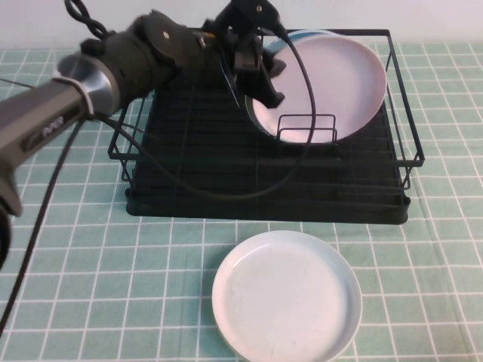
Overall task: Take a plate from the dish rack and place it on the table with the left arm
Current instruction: Grasp the plate from the shelf, then place the plate from the table
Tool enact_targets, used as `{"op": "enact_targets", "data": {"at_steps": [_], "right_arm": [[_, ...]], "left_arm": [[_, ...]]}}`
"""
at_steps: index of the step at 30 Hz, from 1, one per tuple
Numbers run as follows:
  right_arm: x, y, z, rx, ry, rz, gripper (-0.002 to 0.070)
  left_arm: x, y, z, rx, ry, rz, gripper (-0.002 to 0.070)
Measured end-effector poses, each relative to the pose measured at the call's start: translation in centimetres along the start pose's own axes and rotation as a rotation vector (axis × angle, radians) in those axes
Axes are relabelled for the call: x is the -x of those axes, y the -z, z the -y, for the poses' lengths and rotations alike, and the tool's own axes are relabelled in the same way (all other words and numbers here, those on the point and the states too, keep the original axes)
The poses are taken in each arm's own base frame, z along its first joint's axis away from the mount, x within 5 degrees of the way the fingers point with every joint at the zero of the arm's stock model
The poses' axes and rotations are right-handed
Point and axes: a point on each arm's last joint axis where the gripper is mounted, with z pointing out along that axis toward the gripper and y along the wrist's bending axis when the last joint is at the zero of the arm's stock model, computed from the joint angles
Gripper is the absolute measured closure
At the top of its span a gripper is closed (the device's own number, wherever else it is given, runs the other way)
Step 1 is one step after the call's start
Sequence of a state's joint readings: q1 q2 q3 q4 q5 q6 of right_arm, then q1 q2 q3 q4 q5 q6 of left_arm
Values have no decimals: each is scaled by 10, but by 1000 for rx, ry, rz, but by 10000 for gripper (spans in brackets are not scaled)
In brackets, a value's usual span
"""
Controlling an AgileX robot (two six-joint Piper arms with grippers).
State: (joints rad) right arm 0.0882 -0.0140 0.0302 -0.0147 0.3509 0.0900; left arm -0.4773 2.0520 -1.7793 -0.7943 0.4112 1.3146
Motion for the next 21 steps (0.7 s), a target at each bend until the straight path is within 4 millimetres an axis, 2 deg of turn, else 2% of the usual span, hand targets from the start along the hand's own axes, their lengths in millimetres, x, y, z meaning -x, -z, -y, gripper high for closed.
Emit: {"op": "enact_targets", "data": {"at_steps": [3, 6, 10, 13, 15, 21], "right_arm": [[0, 0, 0, 0, 0, 0, 694], [0, 0, 0, 0, 0, 0, 694], [0, 0, 0, 0, 0, 0, 694], [0, 0, 0, 0, 0, 0, 694], [0, 0, 0, 0, 0, 0, 694], [0, 0, 0, 0, 0, 0, 694]], "left_arm": [[20, 22, -5, 26, -54, 31, 626], [47, 58, -7, 25, -81, 77, 629], [71, 110, 4, -120, -5, 52, 629], [71, 139, 19, -282, 87, -76, 629], [66, 150, 27, -371, 153, -176, 629], [52, 159, 39, -450, 367, -312, 629]]}}
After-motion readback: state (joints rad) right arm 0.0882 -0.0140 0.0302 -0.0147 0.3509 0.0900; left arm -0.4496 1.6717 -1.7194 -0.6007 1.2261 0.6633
